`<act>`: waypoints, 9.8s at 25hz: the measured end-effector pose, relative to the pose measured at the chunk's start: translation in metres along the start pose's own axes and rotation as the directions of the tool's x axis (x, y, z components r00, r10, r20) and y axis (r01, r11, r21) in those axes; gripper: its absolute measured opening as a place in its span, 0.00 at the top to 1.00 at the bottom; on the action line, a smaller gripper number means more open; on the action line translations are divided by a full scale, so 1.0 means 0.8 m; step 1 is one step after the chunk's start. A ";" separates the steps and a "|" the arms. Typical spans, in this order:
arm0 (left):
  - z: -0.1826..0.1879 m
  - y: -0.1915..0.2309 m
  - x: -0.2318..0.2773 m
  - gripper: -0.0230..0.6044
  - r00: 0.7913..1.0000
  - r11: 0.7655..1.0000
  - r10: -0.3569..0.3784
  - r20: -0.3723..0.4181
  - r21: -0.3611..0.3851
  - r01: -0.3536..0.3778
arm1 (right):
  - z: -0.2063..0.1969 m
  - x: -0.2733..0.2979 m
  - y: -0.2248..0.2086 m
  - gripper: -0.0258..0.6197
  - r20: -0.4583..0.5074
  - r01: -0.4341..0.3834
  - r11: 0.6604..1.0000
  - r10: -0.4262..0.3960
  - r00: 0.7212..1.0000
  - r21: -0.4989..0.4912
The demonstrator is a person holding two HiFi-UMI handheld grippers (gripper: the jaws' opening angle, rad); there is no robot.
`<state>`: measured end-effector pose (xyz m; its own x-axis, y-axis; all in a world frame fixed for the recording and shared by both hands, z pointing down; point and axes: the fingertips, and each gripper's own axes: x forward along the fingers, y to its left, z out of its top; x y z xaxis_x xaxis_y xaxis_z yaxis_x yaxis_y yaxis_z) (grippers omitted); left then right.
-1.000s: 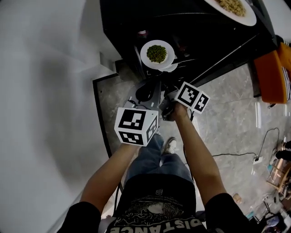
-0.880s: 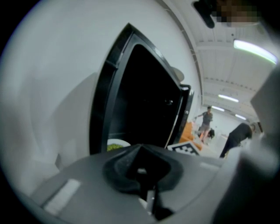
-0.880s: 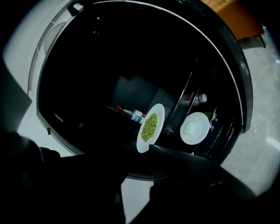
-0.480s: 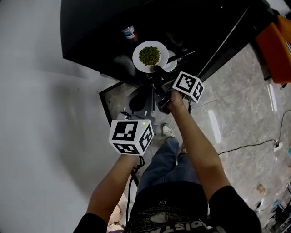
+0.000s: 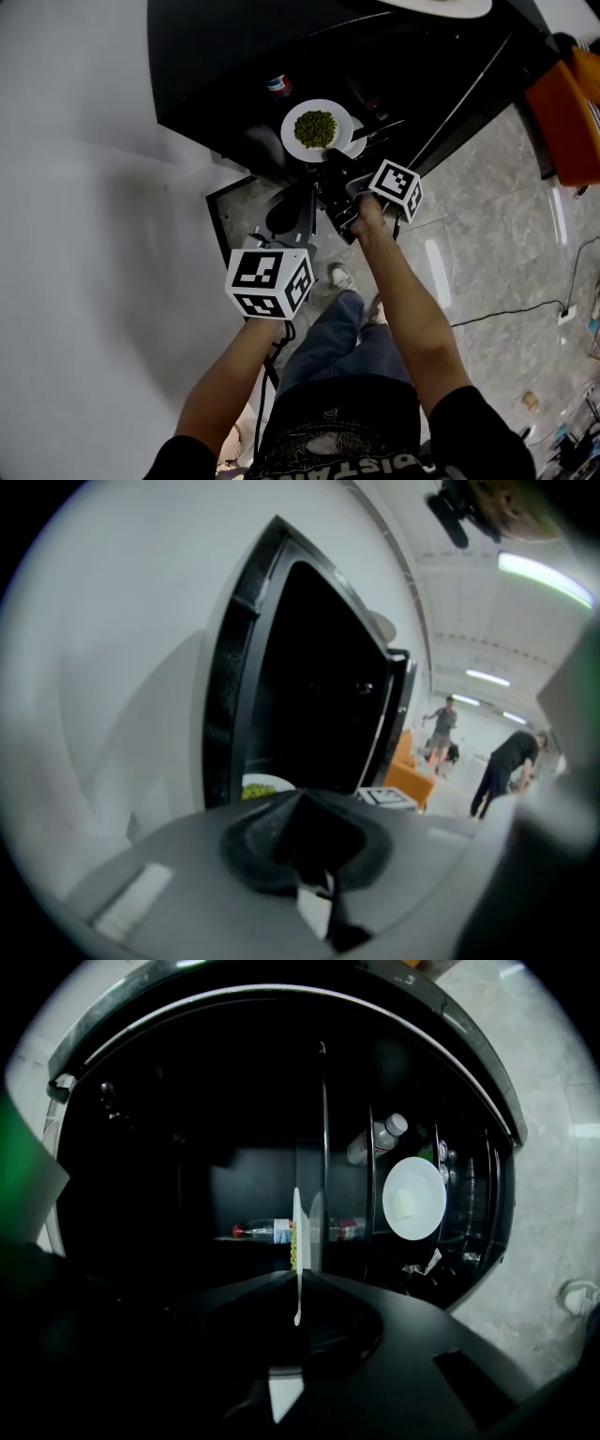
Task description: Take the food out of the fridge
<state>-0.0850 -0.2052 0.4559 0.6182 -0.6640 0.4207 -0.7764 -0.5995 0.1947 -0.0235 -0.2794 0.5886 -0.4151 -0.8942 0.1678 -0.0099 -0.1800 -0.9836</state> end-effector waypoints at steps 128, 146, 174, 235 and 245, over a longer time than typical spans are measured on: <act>0.061 -0.213 -0.152 0.96 0.975 0.997 0.075 0.207 -0.021 -0.072 | -0.098 -0.330 0.262 0.94 -0.129 -0.082 0.280 -0.153 0.980 -0.957; -0.083 -0.093 -0.073 0.96 0.962 0.981 0.138 0.234 -0.165 -0.100 | -0.068 -0.193 0.050 0.94 -0.225 -0.068 0.634 -0.170 0.959 -0.770; -0.213 0.028 0.119 0.96 0.973 0.995 0.097 0.208 -0.014 -0.096 | 0.078 0.059 -0.252 0.84 -0.047 0.002 0.975 -0.012 0.999 -0.220; 0.019 -0.197 -0.146 0.96 0.982 0.993 0.120 0.144 -0.034 -0.116 | -0.073 -0.344 0.177 0.94 -0.103 -0.040 0.995 0.030 0.994 -0.088; 0.029 -0.202 -0.143 0.96 0.982 0.993 0.116 0.150 -0.027 -0.113 | -0.069 -0.342 0.185 0.94 -0.100 -0.047 0.995 0.037 0.994 -0.094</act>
<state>-0.0274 -0.0424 0.3555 0.5354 -0.7883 0.3031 -0.8444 -0.5083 0.1693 0.0387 -0.0388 0.3935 -0.5043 -0.8546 0.1237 -0.0756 -0.0990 -0.9922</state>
